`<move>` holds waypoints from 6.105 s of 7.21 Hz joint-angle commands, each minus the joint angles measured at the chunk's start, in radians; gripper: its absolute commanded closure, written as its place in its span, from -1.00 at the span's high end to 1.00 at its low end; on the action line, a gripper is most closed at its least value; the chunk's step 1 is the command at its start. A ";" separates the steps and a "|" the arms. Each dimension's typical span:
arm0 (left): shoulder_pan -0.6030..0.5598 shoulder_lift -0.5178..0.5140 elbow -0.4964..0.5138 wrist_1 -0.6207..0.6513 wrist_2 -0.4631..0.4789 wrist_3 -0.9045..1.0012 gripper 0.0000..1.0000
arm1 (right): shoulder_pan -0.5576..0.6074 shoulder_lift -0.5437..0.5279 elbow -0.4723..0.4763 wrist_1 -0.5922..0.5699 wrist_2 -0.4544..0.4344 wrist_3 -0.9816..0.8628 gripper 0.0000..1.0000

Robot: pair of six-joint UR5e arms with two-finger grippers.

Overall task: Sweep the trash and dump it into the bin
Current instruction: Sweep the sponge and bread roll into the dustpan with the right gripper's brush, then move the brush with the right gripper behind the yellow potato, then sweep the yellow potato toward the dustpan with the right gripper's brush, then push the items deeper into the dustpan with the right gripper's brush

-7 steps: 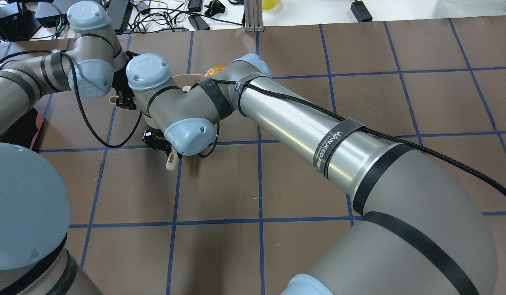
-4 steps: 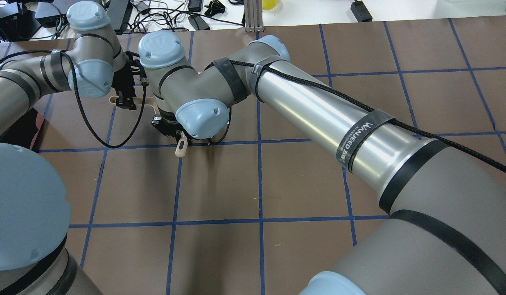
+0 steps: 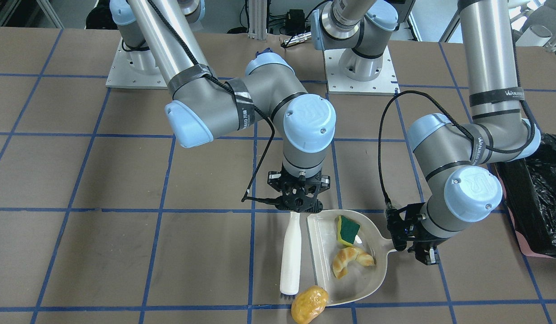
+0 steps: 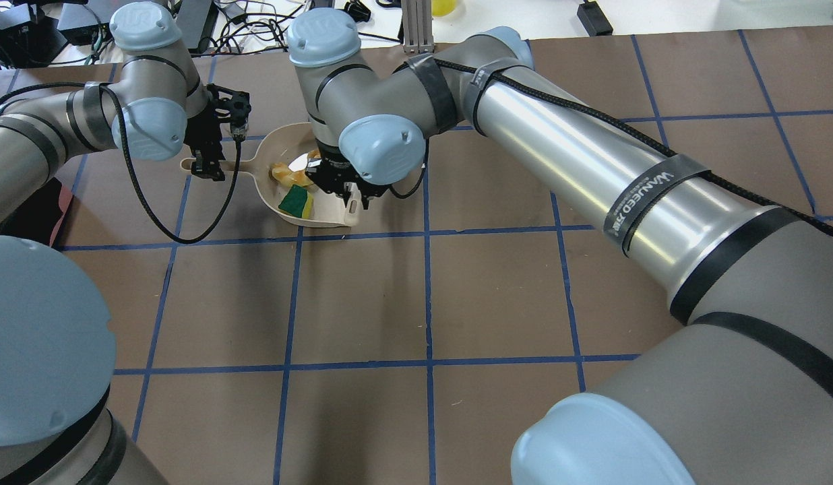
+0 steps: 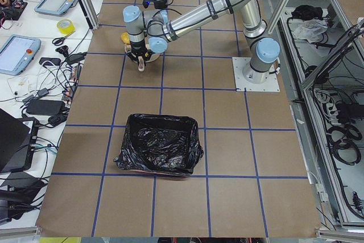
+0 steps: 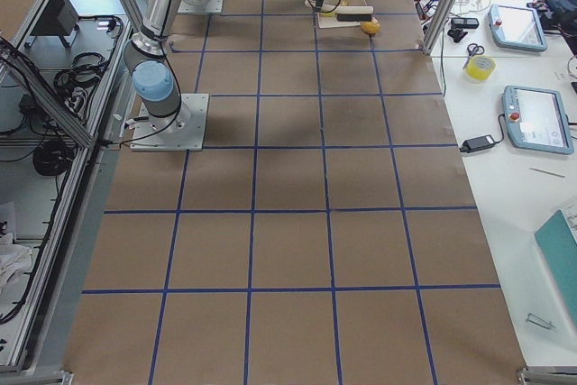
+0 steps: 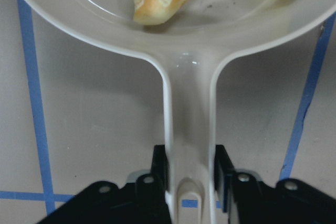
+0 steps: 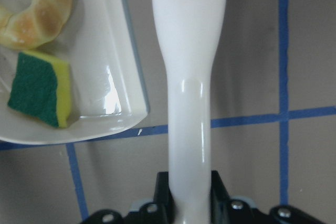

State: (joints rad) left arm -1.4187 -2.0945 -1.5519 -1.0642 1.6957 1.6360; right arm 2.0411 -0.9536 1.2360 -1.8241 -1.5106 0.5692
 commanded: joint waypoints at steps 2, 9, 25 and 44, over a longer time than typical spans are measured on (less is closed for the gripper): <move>-0.002 -0.001 0.001 0.000 0.002 -0.002 -0.91 | -0.103 0.001 -0.001 0.006 -0.058 -0.200 -1.00; -0.002 -0.001 0.001 0.001 0.004 -0.015 -0.91 | -0.154 0.128 -0.104 0.003 -0.085 -0.537 -1.00; -0.002 -0.001 0.000 0.001 0.001 -0.019 -0.91 | 0.048 0.182 -0.170 0.044 -0.039 -0.357 -1.00; -0.002 0.002 -0.011 0.007 -0.001 -0.002 -0.91 | 0.030 0.107 -0.084 0.096 0.068 0.010 -1.00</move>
State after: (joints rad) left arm -1.4205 -2.0932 -1.5620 -1.0573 1.6950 1.6336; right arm 2.0487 -0.8508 1.1532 -1.6929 -1.4814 0.5138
